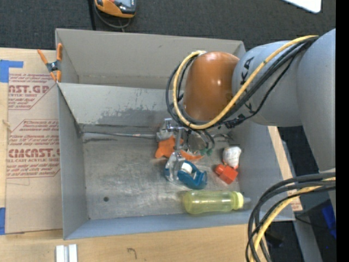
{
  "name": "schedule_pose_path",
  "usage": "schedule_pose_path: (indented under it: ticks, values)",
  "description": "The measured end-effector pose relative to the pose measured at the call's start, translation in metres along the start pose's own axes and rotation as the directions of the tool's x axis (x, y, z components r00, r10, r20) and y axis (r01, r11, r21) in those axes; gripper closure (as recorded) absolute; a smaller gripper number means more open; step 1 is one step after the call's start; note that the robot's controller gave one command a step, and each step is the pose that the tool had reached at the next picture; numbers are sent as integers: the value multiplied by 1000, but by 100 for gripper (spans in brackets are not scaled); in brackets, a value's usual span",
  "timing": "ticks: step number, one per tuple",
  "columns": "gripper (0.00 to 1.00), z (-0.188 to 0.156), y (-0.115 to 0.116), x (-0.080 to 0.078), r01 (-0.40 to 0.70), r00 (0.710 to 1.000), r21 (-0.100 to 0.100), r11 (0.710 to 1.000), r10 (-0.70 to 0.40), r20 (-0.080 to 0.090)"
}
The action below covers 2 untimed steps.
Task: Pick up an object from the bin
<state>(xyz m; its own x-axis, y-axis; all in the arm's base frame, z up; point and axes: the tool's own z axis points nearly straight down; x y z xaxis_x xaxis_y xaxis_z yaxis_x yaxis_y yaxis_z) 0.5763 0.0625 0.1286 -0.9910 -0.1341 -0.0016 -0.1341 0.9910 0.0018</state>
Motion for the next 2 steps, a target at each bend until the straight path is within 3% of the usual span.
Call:
schedule_pose_path:
  ticks: [1,2]
  values:
    - [0,13,-21,2,179,984,1,984,-179,-1]
    - [100,40,-68,3,-135,990,-41,990,134,-33]
